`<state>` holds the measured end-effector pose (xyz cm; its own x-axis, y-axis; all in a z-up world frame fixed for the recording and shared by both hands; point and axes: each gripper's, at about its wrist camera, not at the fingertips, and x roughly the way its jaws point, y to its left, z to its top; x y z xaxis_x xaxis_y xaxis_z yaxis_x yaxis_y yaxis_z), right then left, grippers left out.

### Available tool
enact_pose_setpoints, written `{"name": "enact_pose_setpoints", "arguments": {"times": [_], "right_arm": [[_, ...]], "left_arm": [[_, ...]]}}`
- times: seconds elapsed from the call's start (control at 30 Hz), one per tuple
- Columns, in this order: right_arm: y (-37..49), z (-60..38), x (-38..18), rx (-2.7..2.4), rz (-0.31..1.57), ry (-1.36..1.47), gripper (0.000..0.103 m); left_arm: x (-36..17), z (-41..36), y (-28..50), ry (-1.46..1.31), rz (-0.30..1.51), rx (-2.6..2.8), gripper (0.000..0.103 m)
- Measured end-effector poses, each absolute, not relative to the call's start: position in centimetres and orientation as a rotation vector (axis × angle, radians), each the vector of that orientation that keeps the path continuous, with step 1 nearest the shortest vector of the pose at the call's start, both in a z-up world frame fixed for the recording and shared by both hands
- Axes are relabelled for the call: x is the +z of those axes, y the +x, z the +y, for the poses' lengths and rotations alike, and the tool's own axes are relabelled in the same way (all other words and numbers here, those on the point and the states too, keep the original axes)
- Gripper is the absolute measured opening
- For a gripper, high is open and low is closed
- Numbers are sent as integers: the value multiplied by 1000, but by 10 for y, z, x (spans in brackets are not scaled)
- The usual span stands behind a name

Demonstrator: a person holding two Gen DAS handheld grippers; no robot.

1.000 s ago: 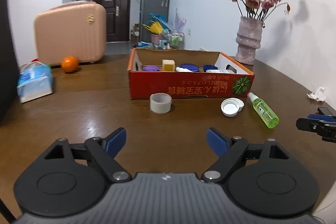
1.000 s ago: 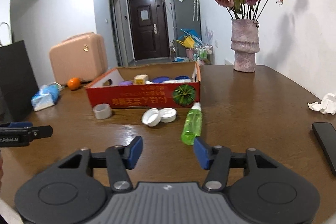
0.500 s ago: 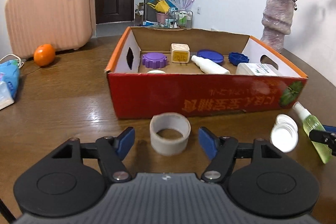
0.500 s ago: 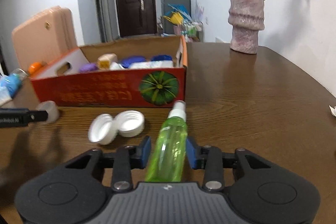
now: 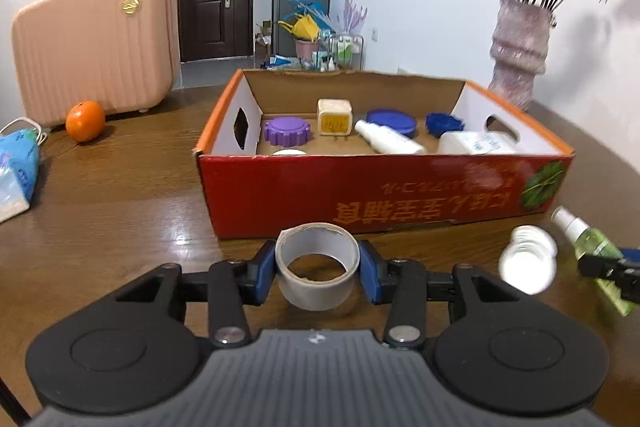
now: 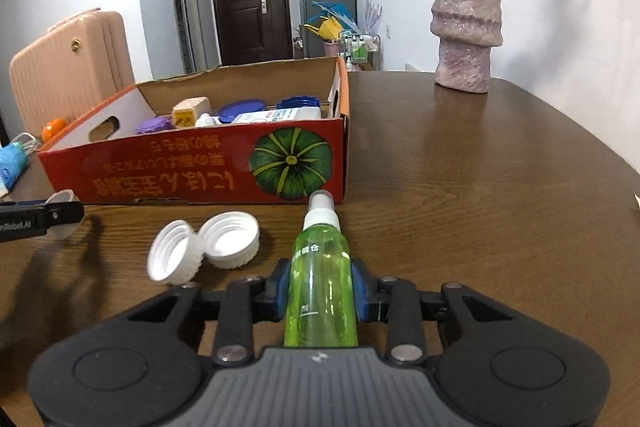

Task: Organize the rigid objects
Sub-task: 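Grasp the tape roll with the left tool while the right grasps the green spray bottle, then lower the tape roll and green bottle into the red box and open both tools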

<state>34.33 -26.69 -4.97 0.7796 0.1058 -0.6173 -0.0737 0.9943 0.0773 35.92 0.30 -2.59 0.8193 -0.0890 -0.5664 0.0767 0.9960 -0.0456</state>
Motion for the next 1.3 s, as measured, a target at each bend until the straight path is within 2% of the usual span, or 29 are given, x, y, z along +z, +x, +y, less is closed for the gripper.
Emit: {"name": "enact_pose_setpoints", "arguments": {"times": [0.4,0.63,0.8,1.0,1.3], "right_arm": [[252,-262,-12,143,598,74,30],[231,-246,20,231,535,47,30],[261,-227,45,330,493,7,30],[358,-208,59,402,521,8,30],[528,-183,32,368,694,18,30]], "left_arm": [[2,1,259,-69,565,-145,43],[27,6,243,-83,502,-160,43],[44,14,285,-111,499,-196,43],[55,22,377,-127,541,-226,43],[25,18,509,-97,660,-225,43]]}}
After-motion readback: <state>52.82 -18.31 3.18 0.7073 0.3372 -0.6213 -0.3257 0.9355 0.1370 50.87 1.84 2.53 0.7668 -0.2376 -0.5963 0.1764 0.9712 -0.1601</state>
